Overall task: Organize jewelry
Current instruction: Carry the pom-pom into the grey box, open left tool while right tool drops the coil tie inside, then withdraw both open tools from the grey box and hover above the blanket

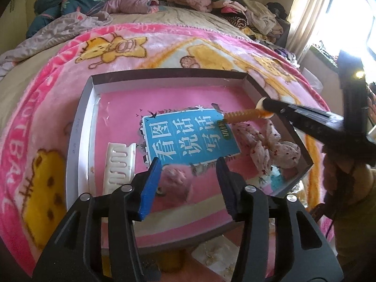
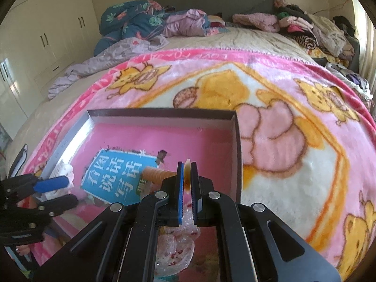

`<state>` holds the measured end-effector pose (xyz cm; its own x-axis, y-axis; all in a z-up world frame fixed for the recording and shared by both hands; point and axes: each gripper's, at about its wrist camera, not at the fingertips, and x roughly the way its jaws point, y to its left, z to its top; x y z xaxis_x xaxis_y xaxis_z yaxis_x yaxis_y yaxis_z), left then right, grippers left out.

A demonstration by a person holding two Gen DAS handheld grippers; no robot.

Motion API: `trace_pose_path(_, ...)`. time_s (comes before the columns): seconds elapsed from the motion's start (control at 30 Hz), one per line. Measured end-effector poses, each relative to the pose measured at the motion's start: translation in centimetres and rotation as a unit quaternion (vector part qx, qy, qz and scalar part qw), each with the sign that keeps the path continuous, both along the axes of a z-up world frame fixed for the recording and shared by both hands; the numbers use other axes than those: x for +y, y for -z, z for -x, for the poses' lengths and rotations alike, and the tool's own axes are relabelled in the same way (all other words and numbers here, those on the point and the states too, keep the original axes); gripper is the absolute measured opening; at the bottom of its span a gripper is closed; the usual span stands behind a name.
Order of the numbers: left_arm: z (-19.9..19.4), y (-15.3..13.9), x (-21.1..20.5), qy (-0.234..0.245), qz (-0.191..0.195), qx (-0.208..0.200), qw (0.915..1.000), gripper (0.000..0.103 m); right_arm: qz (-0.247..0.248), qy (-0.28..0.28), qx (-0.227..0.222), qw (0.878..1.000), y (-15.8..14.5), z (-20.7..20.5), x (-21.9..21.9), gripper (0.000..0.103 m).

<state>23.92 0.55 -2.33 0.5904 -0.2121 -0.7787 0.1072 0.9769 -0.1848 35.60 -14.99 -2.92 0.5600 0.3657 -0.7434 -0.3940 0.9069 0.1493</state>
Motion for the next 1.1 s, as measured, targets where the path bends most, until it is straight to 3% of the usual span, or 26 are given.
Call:
trace_pose_path(0.33,1.6,-0.8,0.0,-0.012,0.002,-0.006,0.9999,0.055,0.004,-0.003,0.02,1.0,1.3,0.9,0.0,0.007)
trace_pose_path(0.4,1.7,-0.9,0.1,-0.015,0.0,-0.006,0.9999,0.056,0.007,-0.002,0.018,1.0,1.2,1.2,0.0,0.011)
trace_pose_path(0.47,1.9,-1.0,0.2,-0.019,-0.001,-0.007,0.9998,0.059,0.007,-0.001,0.018,1.0,1.1,1.5,-0.1,0.024)
trace_pose_path(0.6,2.3,-1.0,0.3,-0.026,0.0,-0.008,0.9996,0.06,0.009,0.0,0.01,1.0,0.6,2.4,-0.4,0.03)
trace_pose_path(0.67,2.4,-1.1,0.5,-0.029,0.0,-0.009,0.9995,0.062,0.009,0.002,0.004,1.0,0.2,2.8,-0.6,0.039)
trace_pose_path(1.1,3.8,-2.1,0.6,-0.034,0.001,-0.021,0.9992,0.071,0.007,0.007,-0.017,1.0,-1.9,5.4,-1.6,0.052)
